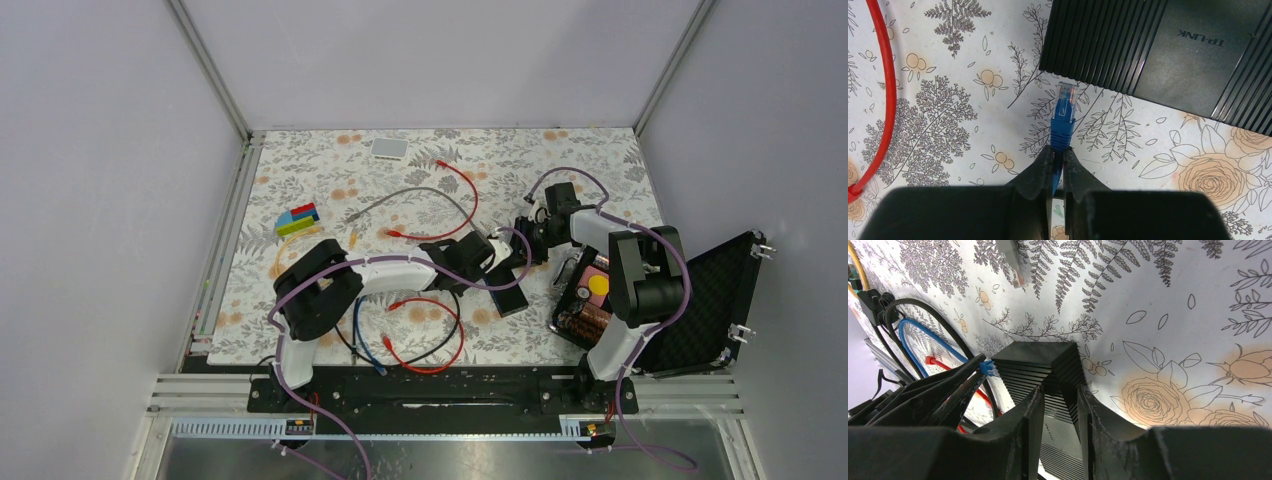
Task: Insert the plug into the switch port
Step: Insert the connector into the switch port.
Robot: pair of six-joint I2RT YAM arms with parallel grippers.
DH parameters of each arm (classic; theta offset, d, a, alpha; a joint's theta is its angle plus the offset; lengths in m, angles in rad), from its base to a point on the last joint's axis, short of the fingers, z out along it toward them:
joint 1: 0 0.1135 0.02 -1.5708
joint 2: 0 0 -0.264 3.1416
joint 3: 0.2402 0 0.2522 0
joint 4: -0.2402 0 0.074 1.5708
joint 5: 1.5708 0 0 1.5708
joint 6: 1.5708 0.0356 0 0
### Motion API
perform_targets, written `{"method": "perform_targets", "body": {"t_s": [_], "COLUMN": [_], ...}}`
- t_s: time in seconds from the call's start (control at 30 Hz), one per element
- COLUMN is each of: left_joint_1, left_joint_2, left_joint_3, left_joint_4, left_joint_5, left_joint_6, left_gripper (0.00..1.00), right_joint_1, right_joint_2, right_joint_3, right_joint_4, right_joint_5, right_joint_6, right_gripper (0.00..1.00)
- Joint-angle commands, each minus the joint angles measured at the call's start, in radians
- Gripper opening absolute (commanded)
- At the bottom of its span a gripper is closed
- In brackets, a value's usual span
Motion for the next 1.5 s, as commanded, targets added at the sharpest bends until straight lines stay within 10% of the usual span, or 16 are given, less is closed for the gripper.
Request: {"method": "perform_targets", "body": {"t_s": [0.0,1.47], "left_joint_1": [0.005,0.013], "left_joint_2": [0.003,0.165], "left_joint_3": [-0.018,0.219], "left_joint_4": [-0.102,-0.246], "left_joint_5": [0.037,0.013], "left_joint_6": [-0.003,-0.044], "left_gripper": [0.00,0.00], "right_joint_1": [-0.003,-0.002], "right_joint_2": [0.009,0.021], "right_joint_3": [-0.003,-0.030], "right_joint_4": [0.016,0.059], "right_joint_5": [-0.010,-0.059], "right_joint_6": [-0.001,0.010], "right_gripper": [0.37,0.35]}}
